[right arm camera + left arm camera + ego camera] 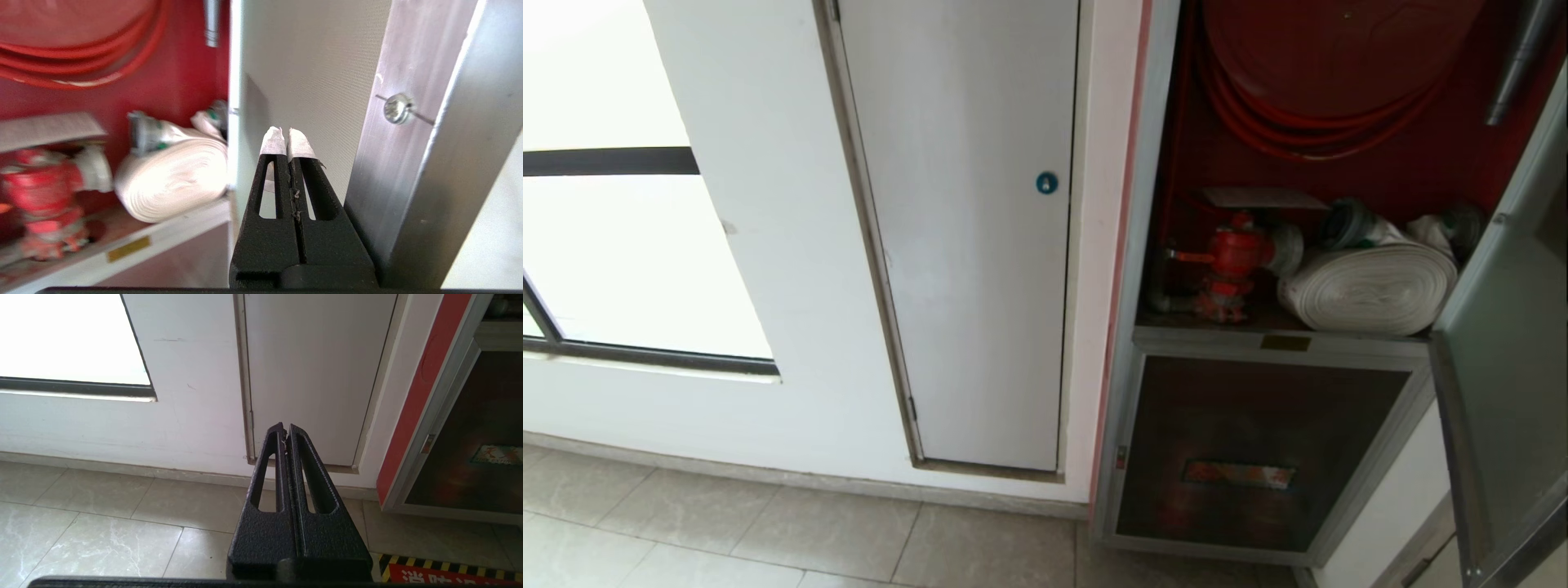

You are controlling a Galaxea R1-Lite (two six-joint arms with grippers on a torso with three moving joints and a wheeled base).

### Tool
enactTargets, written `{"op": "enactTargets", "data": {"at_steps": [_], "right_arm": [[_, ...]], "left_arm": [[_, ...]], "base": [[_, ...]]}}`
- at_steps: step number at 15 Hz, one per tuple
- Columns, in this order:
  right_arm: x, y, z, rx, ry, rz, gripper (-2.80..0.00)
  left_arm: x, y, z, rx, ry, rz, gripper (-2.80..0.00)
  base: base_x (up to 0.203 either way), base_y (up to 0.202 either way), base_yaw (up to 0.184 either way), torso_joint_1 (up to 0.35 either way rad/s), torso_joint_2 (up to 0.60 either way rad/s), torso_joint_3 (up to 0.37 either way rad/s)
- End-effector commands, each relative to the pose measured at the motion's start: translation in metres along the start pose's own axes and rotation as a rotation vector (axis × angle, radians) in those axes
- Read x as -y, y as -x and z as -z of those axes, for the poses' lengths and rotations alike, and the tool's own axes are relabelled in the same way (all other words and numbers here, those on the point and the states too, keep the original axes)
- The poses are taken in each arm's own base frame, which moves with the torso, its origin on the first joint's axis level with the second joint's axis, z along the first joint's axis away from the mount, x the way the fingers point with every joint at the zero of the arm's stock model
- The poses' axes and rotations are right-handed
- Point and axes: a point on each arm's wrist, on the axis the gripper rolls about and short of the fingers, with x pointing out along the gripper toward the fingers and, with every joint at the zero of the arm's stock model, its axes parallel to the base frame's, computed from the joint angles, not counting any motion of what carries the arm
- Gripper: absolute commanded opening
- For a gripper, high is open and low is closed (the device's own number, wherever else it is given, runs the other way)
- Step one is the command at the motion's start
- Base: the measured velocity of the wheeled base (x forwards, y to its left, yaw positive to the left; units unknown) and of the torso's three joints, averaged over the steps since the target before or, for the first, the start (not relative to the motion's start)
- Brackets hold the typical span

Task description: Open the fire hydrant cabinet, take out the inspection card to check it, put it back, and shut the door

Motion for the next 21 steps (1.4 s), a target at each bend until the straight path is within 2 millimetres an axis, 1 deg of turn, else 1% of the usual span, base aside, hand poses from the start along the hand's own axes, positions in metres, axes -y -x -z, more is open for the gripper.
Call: {"op": "enactTargets", "data": {"at_steps": [1,8,11,15,21], "right_arm": [[0.01,0.004,-0.005,0.004,-0.004,0.021,-2.8],[0.045,0.021,-0.013,-0.026,0.037,0.064,-2.8],[0.056,0.028,-0.017,-0.031,0.045,0.065,-2.8],[0.067,0.026,-0.013,-0.059,0.091,0.139,-2.8],[0.082,0.015,-0.006,-0.097,0.155,0.288,-2.8]], "left_arm": [[0.0,0.0,0.002,-0.006,0.001,0.0,-2.8],[0.0,0.0,0.002,-0.006,-0.001,0.0,-2.8],[0.0,0.0,0.002,-0.006,-0.001,0.0,-2.8],[0.0,-0.001,0.002,-0.007,-0.001,0.0,-2.8],[0.0,0.0,0.002,-0.006,-0.001,0.0,-2.8]], "base": [[0.0,0.0,0.0,0.0,0.0,0.0],[0.0,0.0,0.0,0.0,0.0,0.0],[0.0,0.0,0.0,0.0,0.0,0.0],[0.0,0.0,0.0,0.0,0.0,0.0],[0.0,0.0,0.0,0.0,0.0,0.0]]}}
